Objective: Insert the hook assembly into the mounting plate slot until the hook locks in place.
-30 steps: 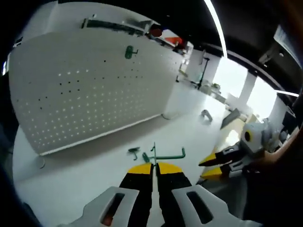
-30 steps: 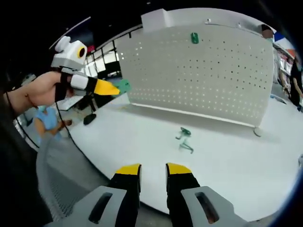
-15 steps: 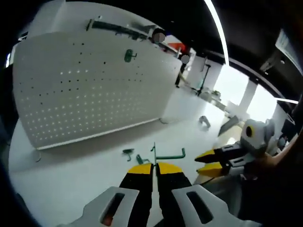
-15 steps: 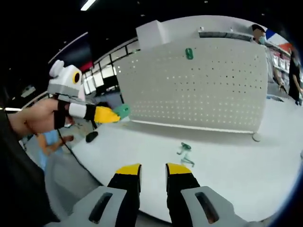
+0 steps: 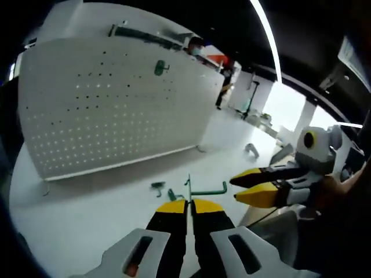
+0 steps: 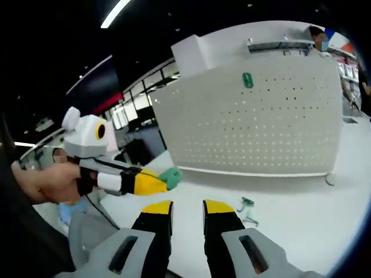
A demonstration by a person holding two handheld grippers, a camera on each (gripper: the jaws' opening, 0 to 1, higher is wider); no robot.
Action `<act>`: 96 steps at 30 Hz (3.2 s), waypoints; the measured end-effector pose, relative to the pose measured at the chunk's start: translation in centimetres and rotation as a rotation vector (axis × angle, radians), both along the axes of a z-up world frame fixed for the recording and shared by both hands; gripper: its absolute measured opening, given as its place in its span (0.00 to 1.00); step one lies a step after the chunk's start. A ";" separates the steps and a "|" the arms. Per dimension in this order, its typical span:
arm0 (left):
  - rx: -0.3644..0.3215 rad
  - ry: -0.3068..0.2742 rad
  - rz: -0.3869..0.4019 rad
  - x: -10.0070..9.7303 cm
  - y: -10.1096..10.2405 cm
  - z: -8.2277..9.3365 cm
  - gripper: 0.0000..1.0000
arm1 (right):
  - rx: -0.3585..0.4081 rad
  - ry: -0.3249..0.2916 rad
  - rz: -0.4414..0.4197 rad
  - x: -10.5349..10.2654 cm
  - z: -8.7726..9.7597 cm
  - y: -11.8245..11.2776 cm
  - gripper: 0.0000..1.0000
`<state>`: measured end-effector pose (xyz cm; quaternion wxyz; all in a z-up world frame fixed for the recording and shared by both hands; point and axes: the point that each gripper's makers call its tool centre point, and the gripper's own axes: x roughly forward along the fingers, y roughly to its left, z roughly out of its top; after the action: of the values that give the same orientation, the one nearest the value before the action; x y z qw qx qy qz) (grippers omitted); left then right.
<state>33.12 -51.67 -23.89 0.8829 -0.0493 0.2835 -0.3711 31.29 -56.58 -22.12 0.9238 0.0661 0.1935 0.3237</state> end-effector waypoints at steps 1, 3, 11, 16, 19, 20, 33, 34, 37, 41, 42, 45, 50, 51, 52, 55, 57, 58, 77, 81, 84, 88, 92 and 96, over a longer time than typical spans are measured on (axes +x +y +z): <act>0.003 -0.002 -0.003 0.0 0.0 -0.1 0.02 | 0.010 0.001 0.006 0.1 0.1 0.3 0.19; 0.007 -0.003 -0.006 -0.1 0.0 -0.2 0.02 | 0.023 0.005 0.014 0.2 0.3 0.7 0.19; 0.005 -0.025 -0.019 -0.3 -0.3 0.1 0.02 | 0.094 0.048 0.022 1.0 0.7 1.8 0.18; 0.000 -0.033 -0.015 -0.3 -0.4 0.3 0.02 | 0.159 0.074 0.017 1.3 1.1 2.6 0.17; -0.001 -0.038 -0.023 -0.5 -0.6 0.3 0.02 | 0.206 0.108 0.011 1.3 1.0 3.0 0.16; -0.001 -0.038 -0.024 -0.5 -0.7 0.3 0.02 | 0.219 0.117 0.000 1.4 0.9 2.9 0.16; -0.014 -0.049 -0.031 -1.0 -0.9 0.2 0.02 | 0.470 0.350 -0.057 0.9 -0.6 3.1 0.08; -0.022 -0.047 -0.032 -1.0 -1.0 0.3 0.02 | 0.487 0.365 -0.066 0.9 -0.5 3.1 0.07; -0.036 -0.058 -0.036 -1.0 -1.1 0.7 0.02 | 0.491 0.352 -0.066 0.9 -0.2 3.0 0.06; -0.036 -0.080 -0.034 -1.0 -1.2 1.0 0.02 | 0.548 0.384 -0.079 1.1 0.0 2.9 0.03; -0.030 -0.093 -0.034 -1.0 -1.2 1.1 0.02 | 0.557 0.389 -0.078 1.1 0.0 3.0 0.03; -0.027 -0.108 -0.030 -0.9 -1.0 1.3 0.02 | 0.581 0.401 -0.079 1.0 0.1 3.2 0.02; -0.018 -0.116 -0.037 -0.8 -1.0 1.4 0.02 | 0.620 0.434 -0.091 0.9 0.2 3.3 0.02; -0.015 -0.119 -0.037 -0.8 -1.0 1.4 0.02 | 0.629 0.447 -0.097 1.0 0.2 3.3 0.02; -0.011 -0.119 -0.038 -0.8 -1.0 1.4 0.02 | 0.636 0.460 -0.101 0.9 0.2 3.3 0.02; 0.000 -0.129 -0.045 -0.9 -1.0 1.3 0.02 | 0.630 0.465 -0.100 0.9 0.1 3.3 0.02; -0.002 -0.124 -0.049 -0.9 -1.0 1.3 0.02 | 0.603 0.449 -0.088 0.9 0.1 3.4 0.01; -0.003 -0.119 -0.052 -1.0 -1.0 1.2 0.02 | 0.586 0.439 -0.083 0.8 0.1 3.4 0.01; 0.033 -0.133 -0.104 -1.0 -0.9 1.1 0.05 | 0.315 0.226 0.025 0.8 0.9 4.2 0.00; 0.038 -0.112 -0.102 -1.0 -0.6 1.2 0.05 | 0.244 0.165 0.061 0.7 1.4 4.7 0.00; 0.053 -0.109 -0.108 -1.1 -0.3 1.2 0.09 | 0.211 0.148 0.077 0.7 1.4 5.0 0.00; 0.064 -0.105 -0.111 -1.1 0.0 1.2 0.18 | 0.155 0.111 0.093 0.8 1.4 4.9 0.00; 0.065 -0.094 -0.119 -1.2 0.0 1.0 0.24 | 0.118 0.081 0.103 0.9 1.5 4.9 0.00; 0.073 -0.097 -0.140 -1.6 -0.5 0.7 0.29 | 0.083 0.055 0.114 0.9 1.6 4.9 0.00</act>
<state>31.47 -52.12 -23.16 0.8687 0.0209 0.2565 -0.4234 32.21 -51.72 -20.57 0.8948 0.1020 0.2086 0.3814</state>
